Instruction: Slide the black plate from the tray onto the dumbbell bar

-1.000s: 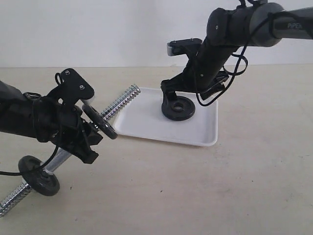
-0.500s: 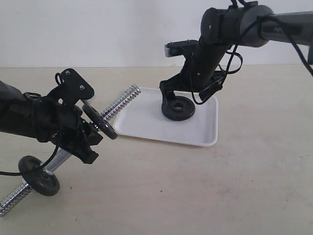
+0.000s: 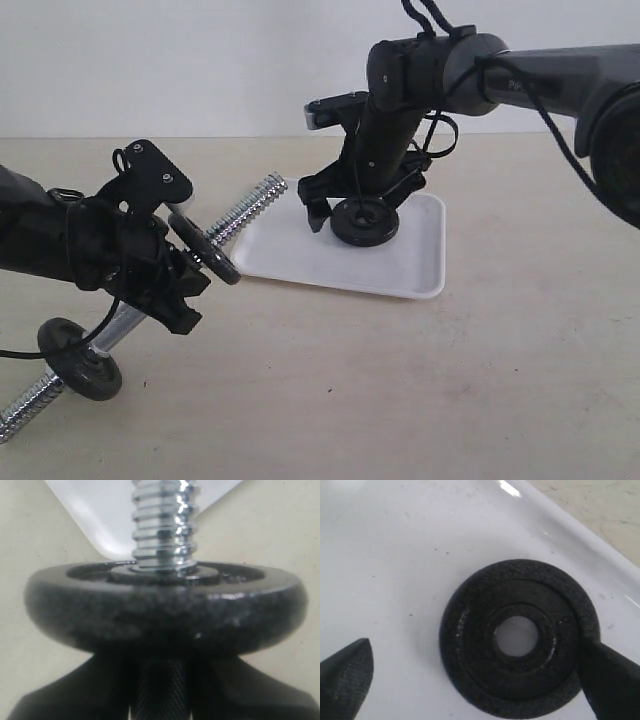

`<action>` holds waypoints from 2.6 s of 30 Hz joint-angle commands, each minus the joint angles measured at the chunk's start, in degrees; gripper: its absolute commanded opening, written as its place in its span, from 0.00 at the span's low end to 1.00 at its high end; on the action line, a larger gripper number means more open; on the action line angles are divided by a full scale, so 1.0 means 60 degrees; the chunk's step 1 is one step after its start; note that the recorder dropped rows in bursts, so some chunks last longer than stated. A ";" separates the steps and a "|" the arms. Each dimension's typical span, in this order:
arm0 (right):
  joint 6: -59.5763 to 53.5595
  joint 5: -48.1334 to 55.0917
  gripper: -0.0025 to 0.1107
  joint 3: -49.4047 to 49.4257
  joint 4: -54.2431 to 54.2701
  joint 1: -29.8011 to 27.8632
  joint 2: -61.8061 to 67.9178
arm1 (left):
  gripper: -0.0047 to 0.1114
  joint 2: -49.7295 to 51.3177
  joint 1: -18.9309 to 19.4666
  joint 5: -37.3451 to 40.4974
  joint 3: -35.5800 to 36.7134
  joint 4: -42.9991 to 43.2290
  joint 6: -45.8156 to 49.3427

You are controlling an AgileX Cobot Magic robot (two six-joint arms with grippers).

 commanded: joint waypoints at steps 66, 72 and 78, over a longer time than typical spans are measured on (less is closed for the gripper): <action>-0.0059 0.0514 0.94 -0.1142 -0.0106 -0.0253 0.0955 | 0.08 -0.0450 0.0000 -0.0183 -0.0285 -0.0414 0.0036; -0.0059 0.0514 0.94 -0.1142 -0.0334 -0.0253 0.0955 | 0.08 -0.0450 0.0000 -0.0183 -0.0285 -0.0414 0.0036; -0.0026 0.0557 0.94 -0.1142 -0.0582 -0.0253 0.1010 | 0.08 -0.0450 0.0000 -0.0183 -0.0285 -0.0414 0.0036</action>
